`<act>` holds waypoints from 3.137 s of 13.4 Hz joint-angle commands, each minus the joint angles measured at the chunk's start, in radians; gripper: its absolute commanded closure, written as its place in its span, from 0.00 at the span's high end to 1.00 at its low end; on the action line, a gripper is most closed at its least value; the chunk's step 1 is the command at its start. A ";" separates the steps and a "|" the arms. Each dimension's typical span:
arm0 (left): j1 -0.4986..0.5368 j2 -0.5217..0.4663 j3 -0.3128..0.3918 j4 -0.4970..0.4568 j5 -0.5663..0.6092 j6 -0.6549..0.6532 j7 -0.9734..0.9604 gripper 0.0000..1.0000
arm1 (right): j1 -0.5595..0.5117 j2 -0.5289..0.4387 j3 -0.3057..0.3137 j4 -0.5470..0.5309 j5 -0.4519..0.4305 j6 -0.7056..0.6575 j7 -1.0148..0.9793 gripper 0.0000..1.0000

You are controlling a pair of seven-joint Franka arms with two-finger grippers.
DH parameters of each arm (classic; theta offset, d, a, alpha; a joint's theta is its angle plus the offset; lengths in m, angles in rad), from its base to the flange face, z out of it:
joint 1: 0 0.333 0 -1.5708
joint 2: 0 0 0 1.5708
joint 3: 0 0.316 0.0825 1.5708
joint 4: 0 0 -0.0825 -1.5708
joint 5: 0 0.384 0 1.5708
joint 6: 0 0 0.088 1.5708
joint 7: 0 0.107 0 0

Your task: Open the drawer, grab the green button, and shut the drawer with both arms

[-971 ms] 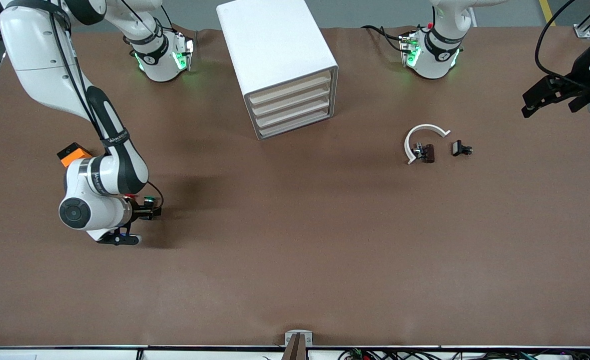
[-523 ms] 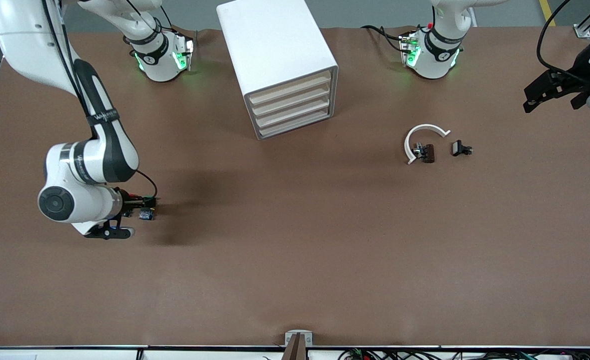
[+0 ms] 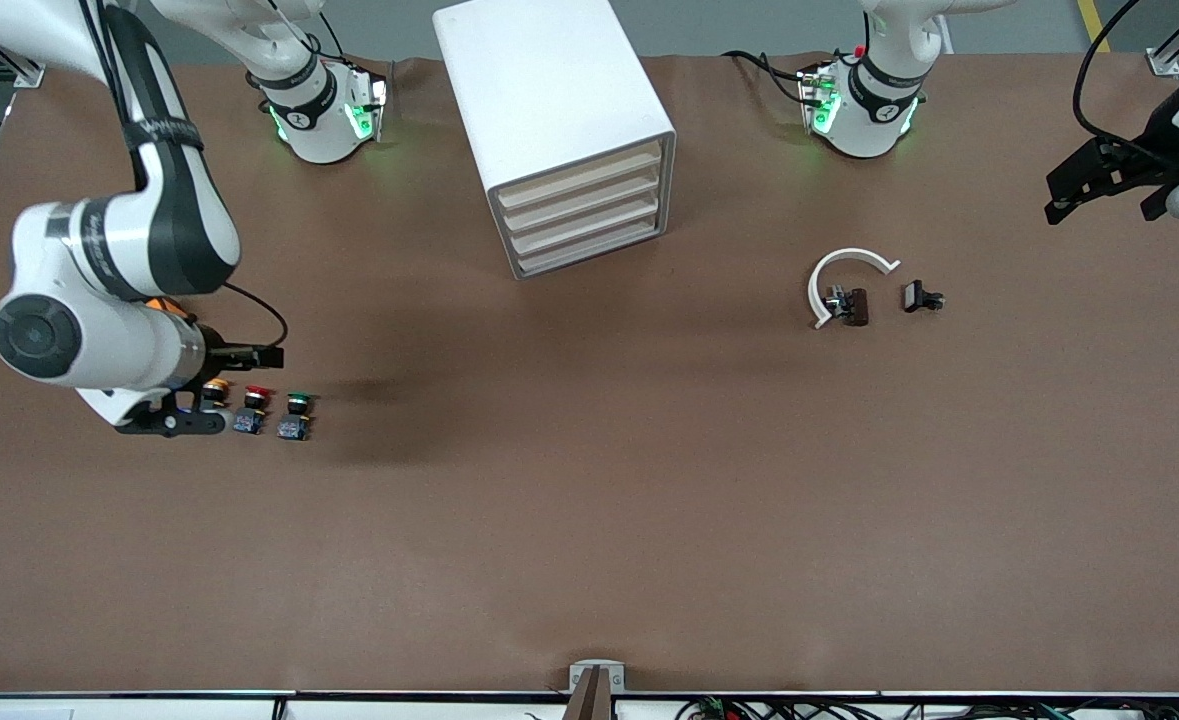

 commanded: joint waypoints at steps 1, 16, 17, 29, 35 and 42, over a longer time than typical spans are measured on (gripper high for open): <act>-0.007 -0.014 0.002 -0.005 0.005 -0.009 0.011 1.00 | -0.005 -0.146 0.002 -0.086 -0.011 -0.002 0.016 1.00; -0.007 0.003 0.001 0.012 0.006 -0.015 -0.014 1.00 | -0.113 -0.422 -0.038 -0.022 0.046 -0.169 -0.130 1.00; -0.006 0.009 0.004 0.027 0.009 -0.032 -0.014 1.00 | -0.113 -0.406 -0.038 0.017 0.046 -0.190 -0.128 1.00; -0.007 0.033 0.001 0.077 0.017 -0.066 0.002 1.00 | -0.120 -0.396 -0.038 0.099 0.046 -0.192 -0.128 1.00; -0.011 0.034 0.001 0.078 0.019 -0.081 0.000 1.00 | -0.122 -0.396 -0.038 0.110 0.046 -0.193 -0.128 1.00; -0.012 0.036 -0.001 0.077 0.020 -0.083 0.000 1.00 | -0.124 -0.396 -0.038 0.111 0.046 -0.189 -0.128 1.00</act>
